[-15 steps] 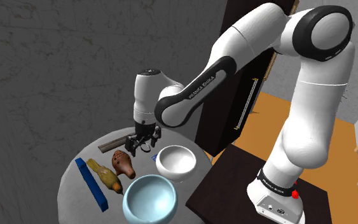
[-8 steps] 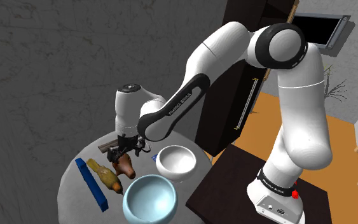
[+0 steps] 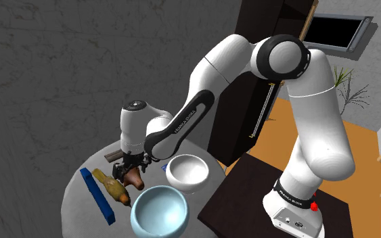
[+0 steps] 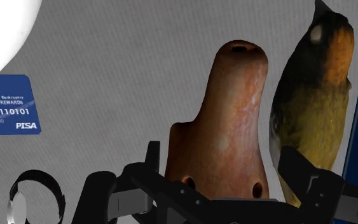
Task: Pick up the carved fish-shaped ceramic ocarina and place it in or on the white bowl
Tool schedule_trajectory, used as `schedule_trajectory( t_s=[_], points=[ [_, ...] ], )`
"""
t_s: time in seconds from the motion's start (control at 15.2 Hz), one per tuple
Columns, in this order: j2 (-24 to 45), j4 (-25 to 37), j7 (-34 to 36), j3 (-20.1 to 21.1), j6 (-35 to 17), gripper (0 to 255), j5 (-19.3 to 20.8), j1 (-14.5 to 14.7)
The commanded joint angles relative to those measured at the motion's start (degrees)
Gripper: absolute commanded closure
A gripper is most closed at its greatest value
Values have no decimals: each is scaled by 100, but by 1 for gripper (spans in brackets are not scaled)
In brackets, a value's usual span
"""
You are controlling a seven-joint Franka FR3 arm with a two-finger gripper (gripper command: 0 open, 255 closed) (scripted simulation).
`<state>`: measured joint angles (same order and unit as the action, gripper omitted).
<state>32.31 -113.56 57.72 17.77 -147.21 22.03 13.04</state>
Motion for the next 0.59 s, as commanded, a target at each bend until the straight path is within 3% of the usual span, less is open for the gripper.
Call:
schedule_trajectory(
  t_s=[0.0,0.4,0.46,0.53],
  points=[
    [40,-4,25,-21,-45,0,26,18],
    [40,-4,25,-22,-45,0,26,19],
    [39,-3,26,-21,-44,255,25,20],
    [38,-8,26,-21,-46,255,26,20]
  ],
)
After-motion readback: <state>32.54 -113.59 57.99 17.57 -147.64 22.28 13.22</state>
